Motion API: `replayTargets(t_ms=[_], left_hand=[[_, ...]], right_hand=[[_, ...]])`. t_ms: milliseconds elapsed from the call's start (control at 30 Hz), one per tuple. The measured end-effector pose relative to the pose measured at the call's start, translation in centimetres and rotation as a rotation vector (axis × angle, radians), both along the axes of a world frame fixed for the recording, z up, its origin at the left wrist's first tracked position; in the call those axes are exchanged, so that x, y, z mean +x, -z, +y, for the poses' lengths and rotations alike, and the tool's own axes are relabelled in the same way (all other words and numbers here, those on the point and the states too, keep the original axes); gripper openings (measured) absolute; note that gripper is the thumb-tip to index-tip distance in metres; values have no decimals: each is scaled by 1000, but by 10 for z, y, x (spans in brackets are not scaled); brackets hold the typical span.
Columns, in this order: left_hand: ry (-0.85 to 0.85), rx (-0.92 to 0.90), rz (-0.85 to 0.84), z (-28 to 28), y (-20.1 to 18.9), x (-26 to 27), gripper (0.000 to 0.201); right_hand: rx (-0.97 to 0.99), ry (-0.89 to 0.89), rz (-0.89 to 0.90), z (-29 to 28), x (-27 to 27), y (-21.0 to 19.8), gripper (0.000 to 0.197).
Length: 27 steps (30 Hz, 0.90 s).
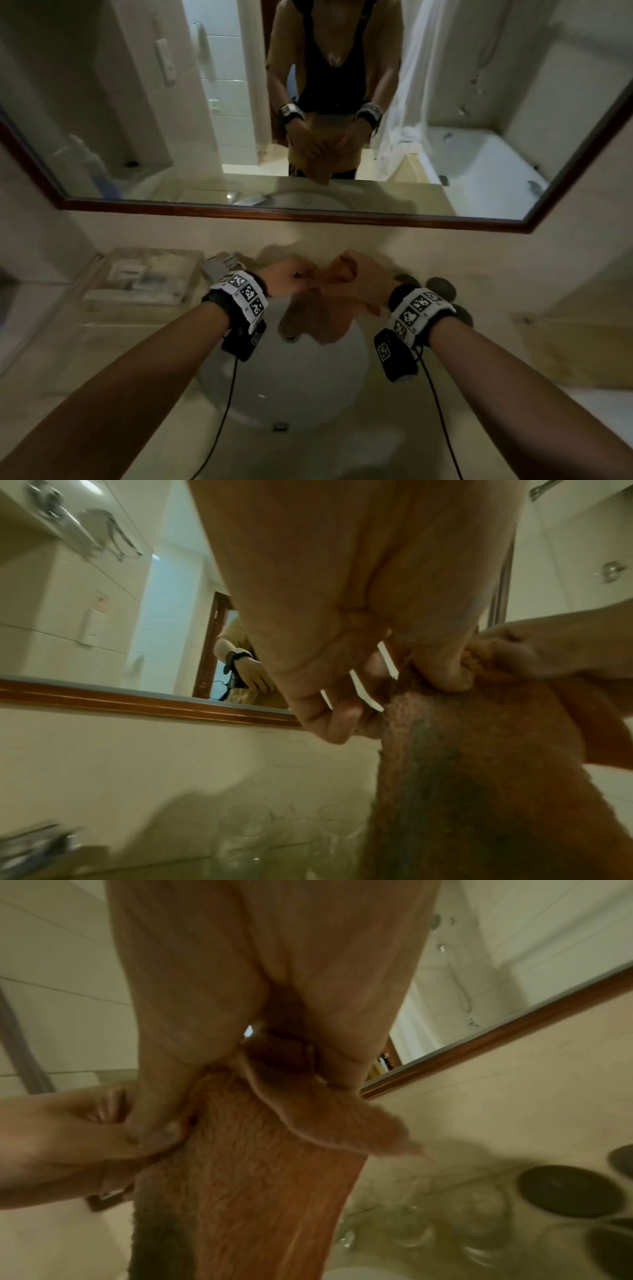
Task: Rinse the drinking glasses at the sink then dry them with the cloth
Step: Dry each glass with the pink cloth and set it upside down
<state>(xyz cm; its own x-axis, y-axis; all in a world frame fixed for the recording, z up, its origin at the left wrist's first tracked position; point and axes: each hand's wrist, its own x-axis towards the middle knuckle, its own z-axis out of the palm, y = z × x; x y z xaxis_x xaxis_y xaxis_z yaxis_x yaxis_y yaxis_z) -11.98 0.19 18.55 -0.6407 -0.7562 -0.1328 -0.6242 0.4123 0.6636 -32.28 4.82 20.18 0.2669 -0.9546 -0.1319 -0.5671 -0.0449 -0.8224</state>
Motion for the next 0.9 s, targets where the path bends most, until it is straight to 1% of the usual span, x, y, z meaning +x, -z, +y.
replayTargets(t_ms=[67, 133, 167, 233, 267, 333, 400, 500, 567, 600, 633, 667, 700, 767, 833, 900], left_hand=[[19, -42, -96, -5, 8, -27, 36], [57, -89, -143, -3, 10, -53, 30], [76, -69, -102, 0, 10, -65, 24], [124, -16, 7, 2, 11, -86, 16], [148, 4, 41, 2, 12, -95, 14], [179, 26, 60, -3, 18, -108, 7], [190, 50, 80, -9, 27, -119, 13], [263, 65, 149, -13, 37, -134, 38], [210, 74, 190, -21, 50, -139, 51], [176, 73, 209, -25, 57, -142, 51], [164, 72, 228, -29, 64, -144, 45], [163, 68, 226, -29, 68, -146, 34], [167, 42, 222, -31, 74, -149, 22], [173, -20, 199, -31, 82, -155, 11], [125, -7, 129, -30, 92, -158, 10], [55, 28, -12, -28, 102, -161, 22]], right_hand=[[55, 21, -21, 8, -26, 2, 32], [46, 64, 56, 14, -47, 5, 35], [25, 71, 100, 17, -56, 6, 33], [39, 108, 113, 21, -73, 8, 16], [52, 150, 107, 23, -81, 9, 11], [63, 212, 69, 26, -95, 5, 12], [56, 231, 73, 29, -104, 0, 16], [34, 277, 175, 23, -118, -1, 24], [57, 309, 269, 18, -123, -2, 26], [69, 337, 293, 15, -126, -1, 21], [86, 373, 309, 14, -128, -2, 13], [95, 403, 343, 14, -131, -3, 5], [84, 444, 393, 13, -135, -2, 4], [60, 484, 504, 10, -142, 2, 10], [54, 505, 525, 8, -145, 7, 11], [73, 531, 492, 5, -146, 13, 13]])
